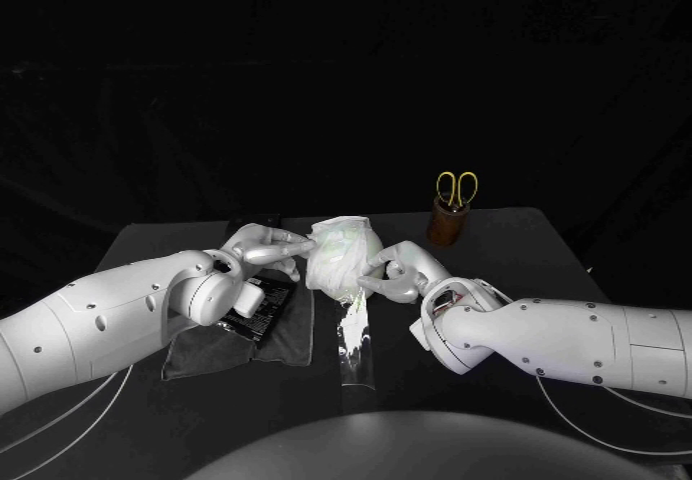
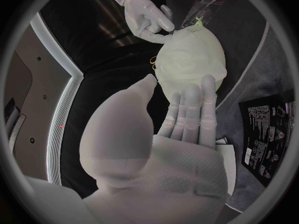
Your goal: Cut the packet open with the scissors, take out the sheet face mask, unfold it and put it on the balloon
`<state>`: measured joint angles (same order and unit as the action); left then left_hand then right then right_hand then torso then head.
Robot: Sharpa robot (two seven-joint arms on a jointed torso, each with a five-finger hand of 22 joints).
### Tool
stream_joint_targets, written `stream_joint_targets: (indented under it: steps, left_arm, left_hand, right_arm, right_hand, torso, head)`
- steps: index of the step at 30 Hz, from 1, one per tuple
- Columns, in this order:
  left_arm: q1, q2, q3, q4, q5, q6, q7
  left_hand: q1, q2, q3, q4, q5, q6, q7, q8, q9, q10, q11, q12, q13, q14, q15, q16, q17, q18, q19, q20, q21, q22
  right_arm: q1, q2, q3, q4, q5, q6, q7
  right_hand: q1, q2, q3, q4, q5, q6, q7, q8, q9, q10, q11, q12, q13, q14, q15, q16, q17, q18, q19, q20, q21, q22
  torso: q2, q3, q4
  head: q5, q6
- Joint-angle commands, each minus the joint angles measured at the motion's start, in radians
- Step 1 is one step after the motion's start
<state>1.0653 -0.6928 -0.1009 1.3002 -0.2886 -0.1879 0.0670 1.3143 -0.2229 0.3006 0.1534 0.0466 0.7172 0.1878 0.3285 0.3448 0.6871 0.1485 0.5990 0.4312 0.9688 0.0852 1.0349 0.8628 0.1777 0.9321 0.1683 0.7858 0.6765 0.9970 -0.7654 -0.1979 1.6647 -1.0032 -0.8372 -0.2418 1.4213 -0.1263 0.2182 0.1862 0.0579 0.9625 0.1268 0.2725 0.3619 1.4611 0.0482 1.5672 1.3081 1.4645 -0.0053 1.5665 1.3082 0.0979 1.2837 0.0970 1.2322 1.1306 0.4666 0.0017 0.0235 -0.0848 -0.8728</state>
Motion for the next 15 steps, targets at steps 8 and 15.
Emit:
stream_joint_targets:
  steps: [8,15]
  left_arm:
    - [0.002,0.013,0.001,-0.006,-0.064,-0.006,0.006]
    - [0.001,0.008,0.001,-0.011,-0.068,-0.048,0.012]
  left_hand:
    - [0.049,0.022,-0.067,0.013,0.002,-0.017,0.032,0.008,-0.008,-0.063,0.018,0.021,-0.012,-0.045,0.016,0.027,-0.026,0.002,-0.006,0.019,-0.015,-0.004]
    - [0.083,0.044,-0.101,0.020,0.001,0.001,0.021,0.033,-0.006,-0.043,0.009,0.066,-0.013,-0.034,0.007,0.068,-0.044,0.006,0.009,0.017,-0.001,0.006]
  right_arm:
    - [0.000,0.001,0.000,-0.002,-0.008,0.015,-0.003]
    - [0.000,0.001,0.001,-0.002,-0.007,0.015,-0.004]
  right_hand:
    - [-0.003,0.008,0.007,0.001,-0.005,0.000,0.005,-0.004,0.000,0.110,0.003,0.004,0.263,0.106,-0.007,0.004,0.263,0.003,0.008,-0.002,0.004,0.001]
    - [-0.003,0.008,0.007,0.001,-0.005,0.000,0.005,-0.004,0.000,0.110,0.003,0.004,0.263,0.106,-0.007,0.004,0.263,0.003,0.008,-0.002,0.004,0.001]
  torso:
    - [0.001,-0.0009,0.0001]
    - [0.000,-0.0003,0.0001]
  head:
    - [0.000,0.000]
    - [-0.001,0.000]
